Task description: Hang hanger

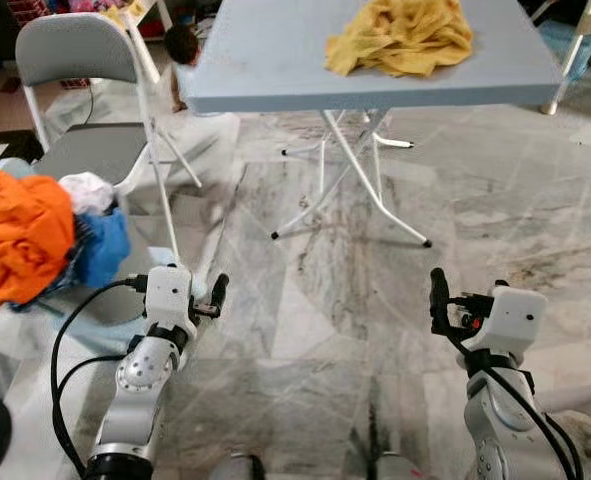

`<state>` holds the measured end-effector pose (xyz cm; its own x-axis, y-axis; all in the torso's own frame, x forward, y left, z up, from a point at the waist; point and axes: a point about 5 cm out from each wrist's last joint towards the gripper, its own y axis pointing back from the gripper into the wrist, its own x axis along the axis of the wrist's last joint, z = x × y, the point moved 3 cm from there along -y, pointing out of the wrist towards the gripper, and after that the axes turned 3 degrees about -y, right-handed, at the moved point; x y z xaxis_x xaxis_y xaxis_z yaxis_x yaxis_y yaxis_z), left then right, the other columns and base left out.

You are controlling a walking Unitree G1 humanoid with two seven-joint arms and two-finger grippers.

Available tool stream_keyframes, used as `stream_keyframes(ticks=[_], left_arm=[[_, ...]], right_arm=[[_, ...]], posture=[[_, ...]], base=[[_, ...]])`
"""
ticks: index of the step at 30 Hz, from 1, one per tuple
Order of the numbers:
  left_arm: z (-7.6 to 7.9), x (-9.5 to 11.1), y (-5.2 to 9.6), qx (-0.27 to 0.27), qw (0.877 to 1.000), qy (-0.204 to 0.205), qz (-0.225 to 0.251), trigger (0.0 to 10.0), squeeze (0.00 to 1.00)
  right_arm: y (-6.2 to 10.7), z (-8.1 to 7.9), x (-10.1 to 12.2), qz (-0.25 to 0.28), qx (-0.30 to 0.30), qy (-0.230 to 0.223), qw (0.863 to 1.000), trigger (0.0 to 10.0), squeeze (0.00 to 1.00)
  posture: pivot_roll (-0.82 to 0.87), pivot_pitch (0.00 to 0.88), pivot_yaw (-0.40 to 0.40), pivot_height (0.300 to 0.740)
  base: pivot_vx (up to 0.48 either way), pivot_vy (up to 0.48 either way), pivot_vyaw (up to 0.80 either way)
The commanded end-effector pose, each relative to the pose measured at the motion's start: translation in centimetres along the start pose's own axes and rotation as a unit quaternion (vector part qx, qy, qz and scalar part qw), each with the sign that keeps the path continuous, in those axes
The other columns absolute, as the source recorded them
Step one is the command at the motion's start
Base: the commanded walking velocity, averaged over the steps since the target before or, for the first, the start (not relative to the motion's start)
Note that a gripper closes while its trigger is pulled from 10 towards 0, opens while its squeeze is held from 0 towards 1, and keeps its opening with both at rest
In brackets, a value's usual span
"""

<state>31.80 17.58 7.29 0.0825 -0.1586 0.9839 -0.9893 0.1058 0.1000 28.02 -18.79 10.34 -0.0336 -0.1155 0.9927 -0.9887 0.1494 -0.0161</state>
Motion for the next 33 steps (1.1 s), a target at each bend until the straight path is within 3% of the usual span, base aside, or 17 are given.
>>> stream_keyframes(ticks=[1,12,25,33], left_arm=[[-1.4,-0.9,0.6,0.019,1.000,-0.003,-0.017,10.0,0.00],[-1.4,-0.9,0.8,0.018,1.000,-0.005,-0.018,10.0,0.00],[-1.5,-1.1,0.5,0.029,0.999,-0.008,-0.018,10.0,0.00],[-2.4,-1.2,0.7,0.053,0.998,-0.013,-0.017,10.0,0.00]], right_arm=[[0.0,-0.7,0.0,0.000,0.010,-0.009,1.000,10.0,0.00],[0.1,-0.5,-0.1,0.000,0.002,-0.012,1.000,10.0,0.00],[-0.4,0.3,0.1,0.016,-0.009,0.005,1.000,10.0,0.00],[-0.8,-0.8,0.4,0.023,0.015,0.017,0.999,10.0,0.00]], posture=[[-0.08,0.218,0.083,0.740],[-0.07,0.220,0.091,0.740],[-0.05,0.174,0.088,0.740],[-0.04,0.180,0.069,0.740]], base=[[0.000,0.480,0.00],[0.000,0.480,-0.62],[0.000,0.480,0.00],[0.000,0.420,0.00]])
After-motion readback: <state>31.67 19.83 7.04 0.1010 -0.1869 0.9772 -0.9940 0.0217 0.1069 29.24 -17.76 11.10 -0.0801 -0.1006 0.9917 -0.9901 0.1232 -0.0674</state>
